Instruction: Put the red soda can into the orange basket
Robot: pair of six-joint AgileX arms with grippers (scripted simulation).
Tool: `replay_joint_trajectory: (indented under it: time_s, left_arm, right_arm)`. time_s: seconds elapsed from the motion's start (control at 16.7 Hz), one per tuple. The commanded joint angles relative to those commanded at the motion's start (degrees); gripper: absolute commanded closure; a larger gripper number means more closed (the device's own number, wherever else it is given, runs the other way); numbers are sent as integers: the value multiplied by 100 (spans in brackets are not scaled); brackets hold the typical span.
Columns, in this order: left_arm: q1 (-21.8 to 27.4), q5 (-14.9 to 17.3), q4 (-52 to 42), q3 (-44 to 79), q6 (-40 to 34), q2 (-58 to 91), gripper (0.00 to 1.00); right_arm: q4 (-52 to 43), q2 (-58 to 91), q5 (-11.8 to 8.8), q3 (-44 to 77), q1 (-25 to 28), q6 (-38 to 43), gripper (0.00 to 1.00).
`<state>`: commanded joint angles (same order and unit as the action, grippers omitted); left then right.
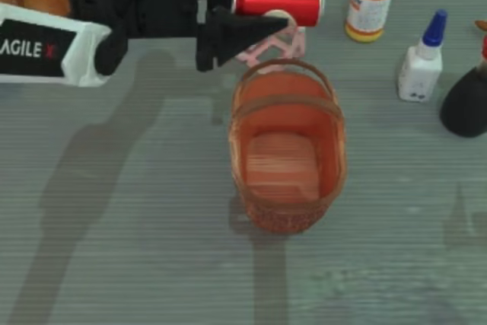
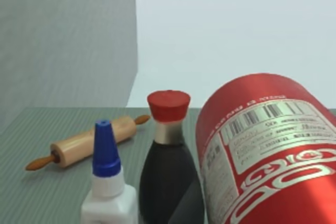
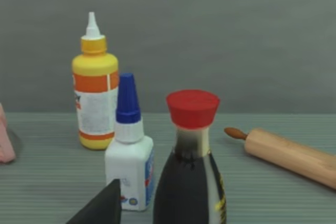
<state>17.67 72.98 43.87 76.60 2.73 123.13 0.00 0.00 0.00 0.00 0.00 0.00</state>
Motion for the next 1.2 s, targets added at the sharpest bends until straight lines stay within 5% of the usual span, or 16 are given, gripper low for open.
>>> replay_joint_trajectory:
  time_s: [0.3,0.66,1.2]
  left_arm:
    - [-67,16,1253,-326,-32,836,100]
    - [-81,11,1446,-405,-40,996,100]
    - [-81,11,1446,-405,-40,996,32]
  right_arm:
    - [0,0,0,0,0,0,0]
    - [0,0,0,0,0,0,0]
    - [0,0,0,0,0,0,0]
